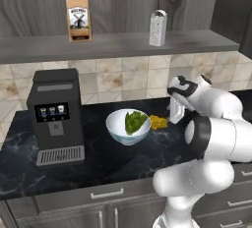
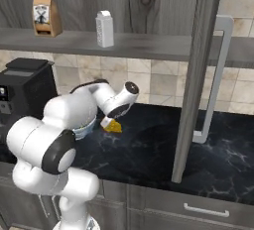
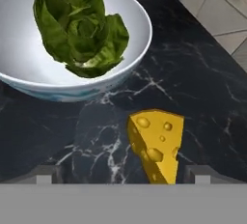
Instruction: Pick the cheese from the fridge and the cheese grater from the cabinet and place them next to the salad bowl.
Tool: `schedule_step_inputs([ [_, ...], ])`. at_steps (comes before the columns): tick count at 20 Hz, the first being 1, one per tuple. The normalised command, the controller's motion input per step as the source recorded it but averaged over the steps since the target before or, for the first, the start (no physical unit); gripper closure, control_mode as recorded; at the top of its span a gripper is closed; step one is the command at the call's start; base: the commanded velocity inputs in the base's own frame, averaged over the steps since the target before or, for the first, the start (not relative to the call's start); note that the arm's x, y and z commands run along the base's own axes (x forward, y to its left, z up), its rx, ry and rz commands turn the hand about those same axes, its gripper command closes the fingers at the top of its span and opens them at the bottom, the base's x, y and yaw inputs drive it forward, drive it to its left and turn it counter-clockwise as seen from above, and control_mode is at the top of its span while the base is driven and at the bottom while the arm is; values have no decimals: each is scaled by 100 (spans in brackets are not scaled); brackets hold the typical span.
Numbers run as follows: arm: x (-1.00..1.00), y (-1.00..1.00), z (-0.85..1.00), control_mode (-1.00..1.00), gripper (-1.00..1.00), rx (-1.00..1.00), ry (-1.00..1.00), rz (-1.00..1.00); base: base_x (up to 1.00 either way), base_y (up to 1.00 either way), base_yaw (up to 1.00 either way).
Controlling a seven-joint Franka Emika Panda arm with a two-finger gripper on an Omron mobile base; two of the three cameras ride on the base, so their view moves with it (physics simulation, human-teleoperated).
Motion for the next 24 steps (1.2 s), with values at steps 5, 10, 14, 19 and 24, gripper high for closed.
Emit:
schedule_step_inputs([
  [5,-47,-4,85,-100,-100,-8,0,-22,0,0,0],
  [10,-60,-2,73,-100,-100,0,-3,-37,0,0,0],
  [14,-65,-2,62,-100,-100,0,-6,-38,0,0,0],
  [19,-62,-8,80,-100,-100,0,-8,-32,0,0,0],
  [24,-70,-17,81,-100,-100,4,-8,-26,0,0,0],
])
